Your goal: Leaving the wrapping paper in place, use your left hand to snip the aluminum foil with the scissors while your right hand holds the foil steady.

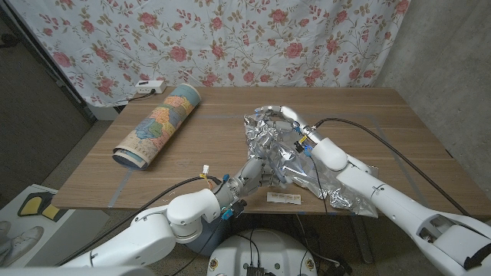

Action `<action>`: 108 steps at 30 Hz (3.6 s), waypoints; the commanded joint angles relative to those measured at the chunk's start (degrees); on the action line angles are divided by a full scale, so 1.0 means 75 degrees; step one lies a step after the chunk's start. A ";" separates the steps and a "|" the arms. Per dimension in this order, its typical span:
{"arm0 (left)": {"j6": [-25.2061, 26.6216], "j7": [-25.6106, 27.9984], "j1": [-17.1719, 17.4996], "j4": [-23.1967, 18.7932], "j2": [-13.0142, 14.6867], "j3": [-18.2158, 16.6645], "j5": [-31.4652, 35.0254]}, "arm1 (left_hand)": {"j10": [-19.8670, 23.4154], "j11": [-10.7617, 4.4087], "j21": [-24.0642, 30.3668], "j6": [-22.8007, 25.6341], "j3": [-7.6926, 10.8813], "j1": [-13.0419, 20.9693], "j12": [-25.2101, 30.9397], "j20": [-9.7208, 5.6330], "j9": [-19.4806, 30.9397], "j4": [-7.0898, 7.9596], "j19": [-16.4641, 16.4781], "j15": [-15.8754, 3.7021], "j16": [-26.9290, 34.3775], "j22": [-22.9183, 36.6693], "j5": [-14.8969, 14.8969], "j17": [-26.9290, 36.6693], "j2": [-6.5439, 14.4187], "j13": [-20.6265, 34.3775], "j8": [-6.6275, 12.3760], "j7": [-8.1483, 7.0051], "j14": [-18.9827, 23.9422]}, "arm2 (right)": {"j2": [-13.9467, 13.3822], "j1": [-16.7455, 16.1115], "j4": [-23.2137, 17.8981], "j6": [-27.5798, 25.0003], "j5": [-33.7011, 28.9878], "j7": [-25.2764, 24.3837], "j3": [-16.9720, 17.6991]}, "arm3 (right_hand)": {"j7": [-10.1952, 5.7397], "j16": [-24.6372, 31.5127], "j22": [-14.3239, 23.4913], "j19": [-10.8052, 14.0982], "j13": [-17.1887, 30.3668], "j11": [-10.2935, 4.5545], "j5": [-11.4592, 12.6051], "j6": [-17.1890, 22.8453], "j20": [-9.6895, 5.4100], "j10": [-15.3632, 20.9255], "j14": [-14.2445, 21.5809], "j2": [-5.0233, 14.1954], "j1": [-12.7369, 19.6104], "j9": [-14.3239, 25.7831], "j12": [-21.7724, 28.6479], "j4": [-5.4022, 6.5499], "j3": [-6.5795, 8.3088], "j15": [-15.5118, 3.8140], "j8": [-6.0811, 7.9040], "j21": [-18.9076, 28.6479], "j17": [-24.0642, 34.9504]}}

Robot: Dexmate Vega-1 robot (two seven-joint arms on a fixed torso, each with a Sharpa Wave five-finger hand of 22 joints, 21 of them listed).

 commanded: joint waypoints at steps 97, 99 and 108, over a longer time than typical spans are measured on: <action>-0.2379 0.0974 0.0994 0.0641 -0.0966 -0.0185 0.2100 | 0.0577 -0.0998 0.2385 -0.2632 0.8079 0.5734 0.0455 -0.0846 0.2597 0.0869 -0.0308 -0.1520 0.0124 0.0655 -0.2807 0.1057 0.2979 0.1120 0.0588 -0.0816 0.1049 | -0.0078 0.0316 -0.0613 -0.0951 -0.0488 0.0364 -0.0344 | -0.0008 -0.0238 0.0024 0.0031 0.0281 -0.0013 -0.0009 0.0021 0.0028 0.0168 0.0172 0.0012 0.0028 0.0012 -0.0189 0.0017 -0.0090 -0.1455 -0.0039 -0.0010 0.0145; -0.2617 0.1145 0.1134 0.0715 -0.1096 -0.0238 0.2193 | 0.0843 -0.1176 0.2496 -0.2646 0.8050 0.5686 0.0443 -0.0955 0.2669 0.0900 -0.0204 -0.1676 0.0110 0.0606 -0.2784 0.0937 0.2933 0.0968 0.0656 -0.0831 0.1505 | -0.0061 0.0352 -0.0601 -0.0997 -0.0509 0.0370 -0.0368 | -0.0009 -0.0244 0.0023 0.0034 0.0285 -0.0011 -0.0010 0.0016 0.0030 0.0158 0.0171 0.0008 0.0029 0.0012 -0.0197 0.0016 -0.0092 -0.1454 -0.0042 -0.0008 0.0148; -0.3332 0.1947 0.1611 0.1016 -0.1702 -0.0428 0.2895 | 0.1908 -0.1319 0.2699 -0.2416 0.7805 0.5278 0.0131 -0.1341 0.2357 0.0922 -0.0135 -0.1997 -0.0477 0.0232 -0.2583 0.0223 0.2678 -0.0127 0.0584 -0.1057 0.2701 | -0.0001 0.0499 -0.0529 -0.1217 -0.0655 0.0368 -0.0492 | -0.0004 -0.0276 0.0023 0.0014 0.0332 -0.0012 -0.0011 -0.0042 0.0055 0.0156 0.0164 0.0008 0.0039 0.0015 -0.0196 0.0013 -0.0097 -0.1454 -0.0065 -0.0014 0.0159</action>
